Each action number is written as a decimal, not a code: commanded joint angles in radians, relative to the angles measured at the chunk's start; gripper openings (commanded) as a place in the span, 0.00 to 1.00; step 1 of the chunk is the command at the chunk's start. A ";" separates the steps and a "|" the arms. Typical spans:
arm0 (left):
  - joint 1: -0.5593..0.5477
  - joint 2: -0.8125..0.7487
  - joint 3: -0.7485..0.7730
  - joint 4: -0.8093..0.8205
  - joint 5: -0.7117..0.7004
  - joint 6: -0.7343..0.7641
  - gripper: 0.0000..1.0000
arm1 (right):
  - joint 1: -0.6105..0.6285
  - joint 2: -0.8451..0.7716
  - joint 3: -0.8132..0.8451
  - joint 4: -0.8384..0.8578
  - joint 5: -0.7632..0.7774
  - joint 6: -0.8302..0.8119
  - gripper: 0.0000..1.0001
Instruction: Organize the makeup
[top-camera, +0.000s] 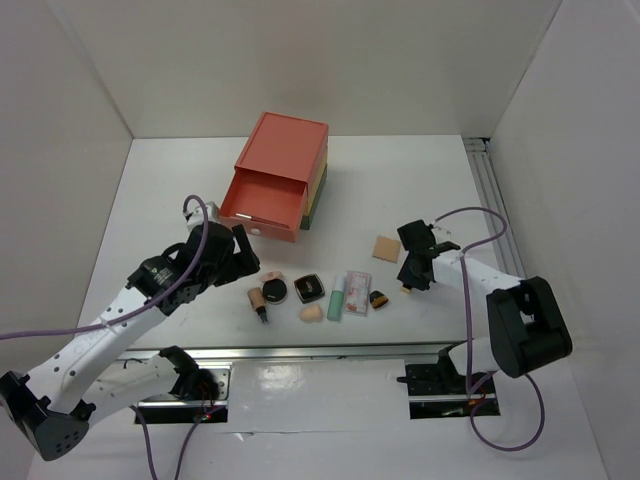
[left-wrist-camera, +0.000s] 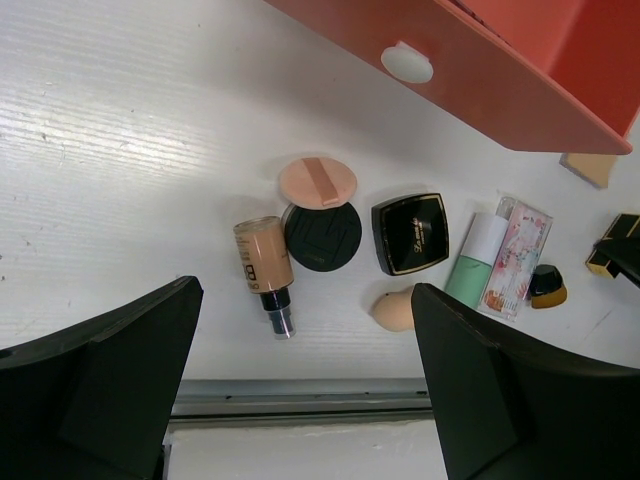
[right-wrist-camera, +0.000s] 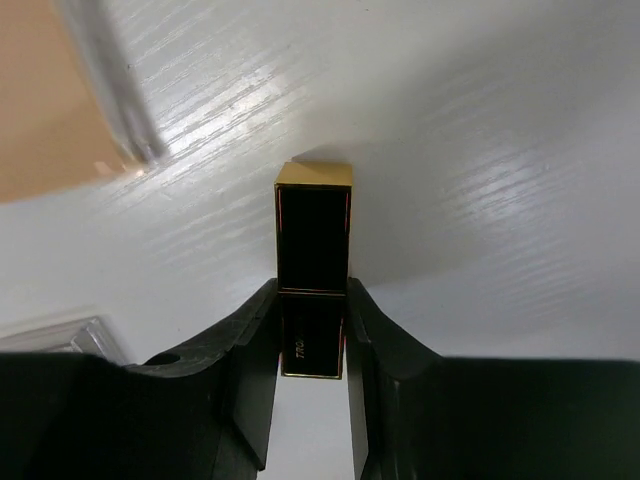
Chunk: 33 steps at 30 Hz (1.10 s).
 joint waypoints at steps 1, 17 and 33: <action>0.006 -0.001 0.001 0.029 0.002 0.003 1.00 | -0.004 -0.069 0.000 -0.023 0.024 0.016 0.17; 0.015 0.028 -0.019 0.050 -0.025 -0.015 1.00 | 0.212 -0.174 0.507 0.197 -0.452 -0.611 0.00; 0.053 0.117 -0.008 0.158 -0.007 -0.015 0.91 | 0.485 0.487 1.157 0.006 -0.386 -1.000 0.36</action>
